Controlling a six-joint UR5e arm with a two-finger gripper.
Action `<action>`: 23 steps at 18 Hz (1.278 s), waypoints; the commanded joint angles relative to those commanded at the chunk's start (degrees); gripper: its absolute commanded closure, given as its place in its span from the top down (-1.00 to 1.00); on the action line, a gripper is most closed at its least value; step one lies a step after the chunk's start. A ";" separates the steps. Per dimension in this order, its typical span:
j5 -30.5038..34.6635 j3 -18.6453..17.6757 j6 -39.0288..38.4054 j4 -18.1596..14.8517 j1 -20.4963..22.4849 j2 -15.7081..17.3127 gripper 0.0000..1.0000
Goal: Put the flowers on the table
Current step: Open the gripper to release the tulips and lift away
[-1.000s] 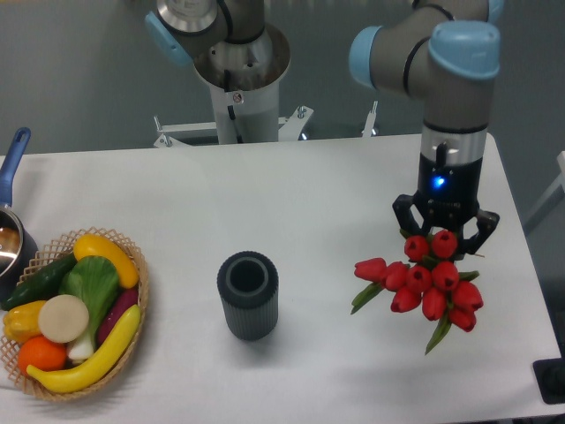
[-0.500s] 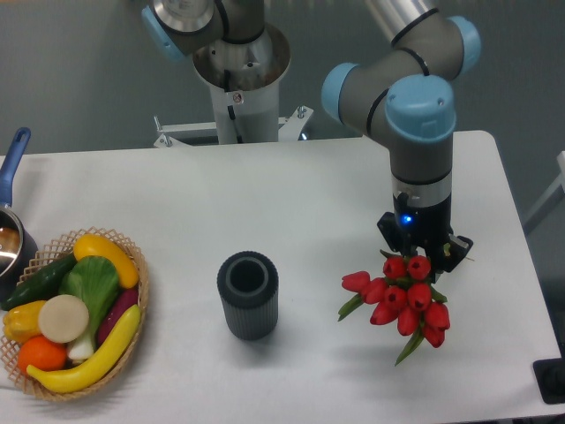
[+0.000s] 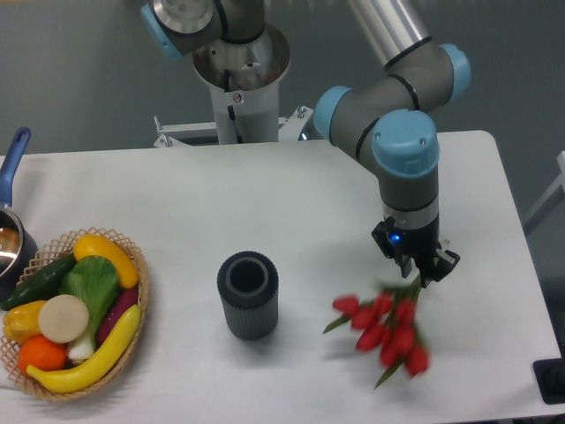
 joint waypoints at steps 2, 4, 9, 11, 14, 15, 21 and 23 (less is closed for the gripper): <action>1.85 0.17 0.18 0.26 -0.17 -1.41 -0.17; 1.33 0.53 0.36 0.18 -0.26 -1.59 -0.16; -3.30 0.79 1.14 0.53 0.17 -2.38 0.97; -6.39 0.79 2.03 0.61 0.44 -2.38 1.00; -6.58 3.16 1.06 0.97 1.40 -2.73 1.00; -6.49 3.95 0.28 0.97 2.10 -2.73 1.00; -6.58 5.27 0.36 0.88 2.64 -1.07 1.00; -6.75 5.19 0.44 0.88 2.98 -0.36 1.00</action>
